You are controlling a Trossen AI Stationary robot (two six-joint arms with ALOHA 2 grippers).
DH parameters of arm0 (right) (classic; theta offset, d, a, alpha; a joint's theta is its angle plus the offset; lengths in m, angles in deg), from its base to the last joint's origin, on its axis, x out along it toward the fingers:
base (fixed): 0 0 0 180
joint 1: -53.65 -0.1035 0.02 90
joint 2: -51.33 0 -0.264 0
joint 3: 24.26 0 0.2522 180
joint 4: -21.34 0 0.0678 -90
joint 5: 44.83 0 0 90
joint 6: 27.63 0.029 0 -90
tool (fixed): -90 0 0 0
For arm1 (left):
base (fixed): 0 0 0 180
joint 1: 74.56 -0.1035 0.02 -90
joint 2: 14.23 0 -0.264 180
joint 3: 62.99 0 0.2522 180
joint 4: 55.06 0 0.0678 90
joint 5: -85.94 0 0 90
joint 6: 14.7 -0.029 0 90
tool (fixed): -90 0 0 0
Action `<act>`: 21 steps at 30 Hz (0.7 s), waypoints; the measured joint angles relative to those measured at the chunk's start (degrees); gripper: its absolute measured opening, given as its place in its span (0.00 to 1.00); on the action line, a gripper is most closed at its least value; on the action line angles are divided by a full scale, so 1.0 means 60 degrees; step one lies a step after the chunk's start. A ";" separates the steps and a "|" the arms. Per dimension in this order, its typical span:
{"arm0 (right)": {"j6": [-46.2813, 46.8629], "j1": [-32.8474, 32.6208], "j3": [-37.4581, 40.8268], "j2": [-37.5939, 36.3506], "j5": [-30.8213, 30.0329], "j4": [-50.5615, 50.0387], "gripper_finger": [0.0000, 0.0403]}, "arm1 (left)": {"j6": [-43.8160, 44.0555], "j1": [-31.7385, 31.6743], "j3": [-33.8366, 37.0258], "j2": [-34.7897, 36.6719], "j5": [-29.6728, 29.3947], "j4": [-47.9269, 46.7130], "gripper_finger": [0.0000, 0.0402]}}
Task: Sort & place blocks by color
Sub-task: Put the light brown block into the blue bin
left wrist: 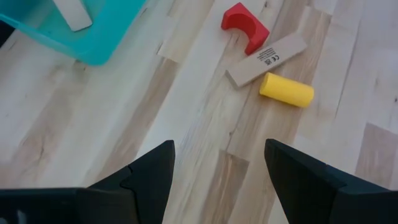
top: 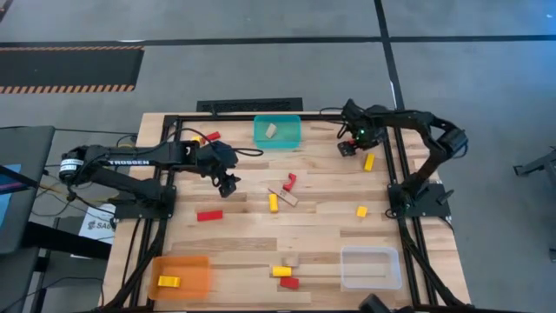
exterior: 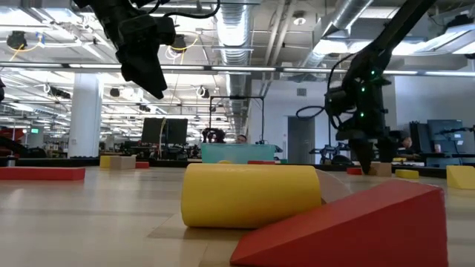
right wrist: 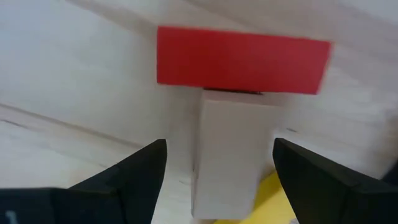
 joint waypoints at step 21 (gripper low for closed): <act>0.0930 -0.2087 -0.1236 -0.2041 0.0555 0.1667 0.29 | 0.1365 0.0007 0.0000 0.0000 -0.0633 -0.2840 0.59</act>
